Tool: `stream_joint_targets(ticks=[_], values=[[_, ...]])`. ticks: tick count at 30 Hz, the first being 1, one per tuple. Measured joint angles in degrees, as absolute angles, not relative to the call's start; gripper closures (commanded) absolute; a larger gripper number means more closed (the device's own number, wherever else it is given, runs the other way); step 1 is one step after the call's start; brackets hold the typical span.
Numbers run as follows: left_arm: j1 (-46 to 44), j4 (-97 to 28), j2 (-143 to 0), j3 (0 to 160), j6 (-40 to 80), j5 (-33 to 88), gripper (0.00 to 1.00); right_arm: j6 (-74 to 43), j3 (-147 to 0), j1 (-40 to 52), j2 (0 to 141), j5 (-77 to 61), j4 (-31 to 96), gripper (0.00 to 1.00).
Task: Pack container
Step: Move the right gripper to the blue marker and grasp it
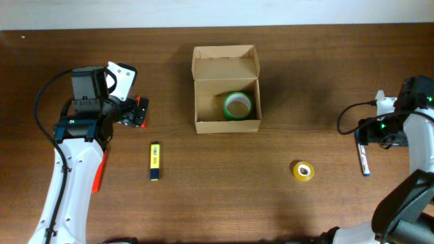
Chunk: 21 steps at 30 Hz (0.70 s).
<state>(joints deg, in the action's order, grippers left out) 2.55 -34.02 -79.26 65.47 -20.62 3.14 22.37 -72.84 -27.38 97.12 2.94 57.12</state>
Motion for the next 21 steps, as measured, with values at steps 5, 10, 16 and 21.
stream_joint_targets(ticks=[5, 10, 16, 21], values=[[2.5, -34.0, -79.3, 65.5, -20.6, 1.8, 0.0, 22.4, -72.8, -27.4, 102.4, 2.9, 56.7, 0.26], [2.5, -34.0, -79.3, 65.5, -20.6, 1.4, 0.0, 21.4, -72.8, -27.4, 105.2, 2.9, 55.9, 0.28], [2.5, -34.0, -79.3, 65.5, -20.6, 1.4, 0.0, 19.4, -72.8, -27.4, 108.5, 4.4, 54.6, 0.36], [2.5, -34.0, -79.3, 65.5, -20.6, 1.4, 0.0, 18.3, -72.8, -27.4, 108.9, 5.1, 52.8, 0.39]])
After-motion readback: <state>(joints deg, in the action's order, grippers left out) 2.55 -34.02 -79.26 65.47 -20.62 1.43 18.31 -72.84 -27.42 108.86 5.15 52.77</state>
